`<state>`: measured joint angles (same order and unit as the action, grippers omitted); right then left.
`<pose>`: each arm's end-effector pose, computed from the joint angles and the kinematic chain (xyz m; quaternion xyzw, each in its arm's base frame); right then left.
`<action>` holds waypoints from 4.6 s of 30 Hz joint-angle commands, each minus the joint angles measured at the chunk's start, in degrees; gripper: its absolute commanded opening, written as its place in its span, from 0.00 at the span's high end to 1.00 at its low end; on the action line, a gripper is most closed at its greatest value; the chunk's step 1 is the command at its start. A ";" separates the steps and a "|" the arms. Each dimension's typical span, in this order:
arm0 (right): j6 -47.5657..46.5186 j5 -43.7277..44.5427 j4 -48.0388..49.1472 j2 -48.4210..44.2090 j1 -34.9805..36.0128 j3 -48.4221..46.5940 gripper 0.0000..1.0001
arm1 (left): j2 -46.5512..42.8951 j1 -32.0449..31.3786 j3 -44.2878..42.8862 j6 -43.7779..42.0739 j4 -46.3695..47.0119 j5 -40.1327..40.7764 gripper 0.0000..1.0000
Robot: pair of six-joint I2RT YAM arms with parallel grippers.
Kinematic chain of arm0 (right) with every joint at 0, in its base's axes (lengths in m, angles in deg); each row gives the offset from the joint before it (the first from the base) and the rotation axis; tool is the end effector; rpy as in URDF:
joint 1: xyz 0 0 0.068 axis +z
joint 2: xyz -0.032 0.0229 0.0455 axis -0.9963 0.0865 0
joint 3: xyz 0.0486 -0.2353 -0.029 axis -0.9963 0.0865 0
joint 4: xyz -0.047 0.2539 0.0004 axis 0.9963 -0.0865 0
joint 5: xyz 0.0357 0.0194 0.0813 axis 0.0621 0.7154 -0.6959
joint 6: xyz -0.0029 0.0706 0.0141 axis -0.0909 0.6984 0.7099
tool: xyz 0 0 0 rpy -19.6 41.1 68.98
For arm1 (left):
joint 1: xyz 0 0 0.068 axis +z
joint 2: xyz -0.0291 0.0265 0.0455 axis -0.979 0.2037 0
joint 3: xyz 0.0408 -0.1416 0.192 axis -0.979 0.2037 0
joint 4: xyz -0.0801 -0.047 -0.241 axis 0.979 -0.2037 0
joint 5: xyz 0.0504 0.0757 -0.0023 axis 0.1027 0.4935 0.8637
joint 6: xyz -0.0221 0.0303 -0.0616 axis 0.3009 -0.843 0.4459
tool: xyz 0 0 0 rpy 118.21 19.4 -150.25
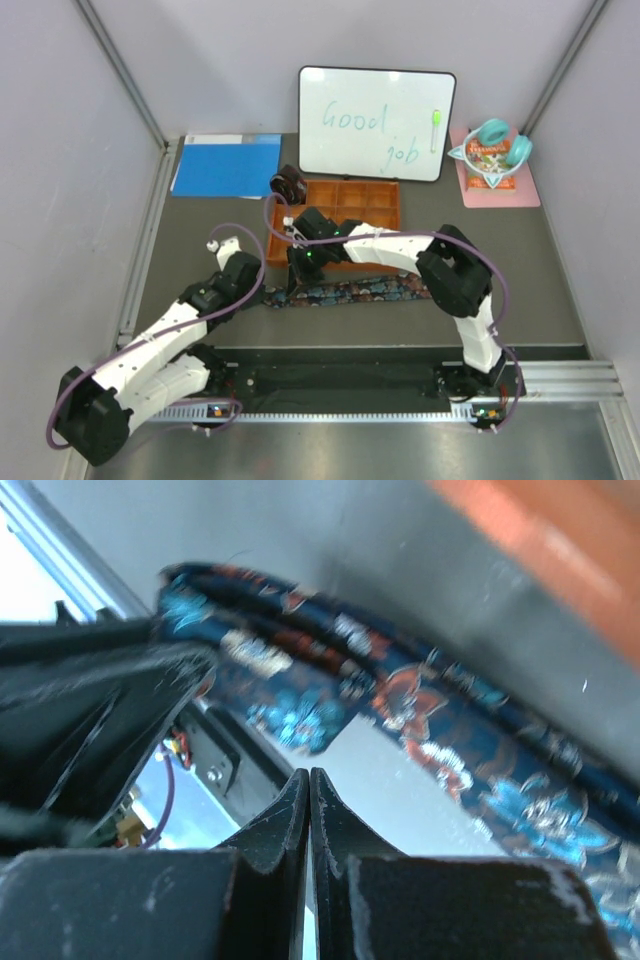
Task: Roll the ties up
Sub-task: Roll the tie at the center of the board.
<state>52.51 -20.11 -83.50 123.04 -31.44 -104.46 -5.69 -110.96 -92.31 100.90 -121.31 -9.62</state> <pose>0.2306 0.3611 0.1385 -0.1788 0.9122 0.3683 0.0184 0.1752 -0.0904 0.1583 -0.1729 0.9232 -0.0852 0.3324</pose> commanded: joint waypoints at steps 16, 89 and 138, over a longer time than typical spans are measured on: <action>4.05 -0.65 5.91 8.07 0.97 -8.16 1.00 | 0.65 -0.25 -4.05 1.41 0.52 0.90 0.80; -5.18 8.32 -4.99 -17.59 -11.07 14.33 1.00 | 36.86 -25.65 -19.09 3.16 -4.32 22.34 0.68; 4.05 -0.56 0.72 -3.18 0.18 -2.63 1.00 | -1.28 -7.55 -9.86 -1.32 -8.09 6.43 0.21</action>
<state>55.31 -19.43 -84.62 117.34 -32.27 -104.42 -5.53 -119.94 -102.82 100.48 -128.70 -1.69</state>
